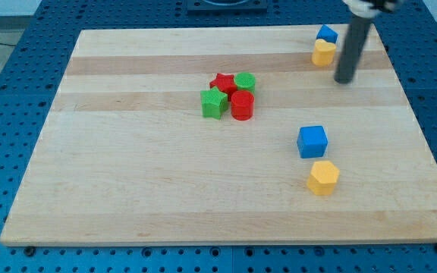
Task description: Push yellow hexagon into blue cube
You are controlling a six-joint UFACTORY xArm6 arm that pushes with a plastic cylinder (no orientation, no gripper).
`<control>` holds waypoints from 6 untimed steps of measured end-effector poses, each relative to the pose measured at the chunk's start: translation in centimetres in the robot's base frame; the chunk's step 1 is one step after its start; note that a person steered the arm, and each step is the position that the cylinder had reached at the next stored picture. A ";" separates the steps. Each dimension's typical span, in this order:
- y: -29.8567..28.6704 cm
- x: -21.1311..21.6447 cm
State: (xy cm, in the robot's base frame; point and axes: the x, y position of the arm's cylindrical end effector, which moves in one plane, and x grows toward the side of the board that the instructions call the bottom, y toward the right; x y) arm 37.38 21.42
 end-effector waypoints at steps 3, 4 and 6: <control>6.6 24.3; 4.9 24.4; -2.2 22.7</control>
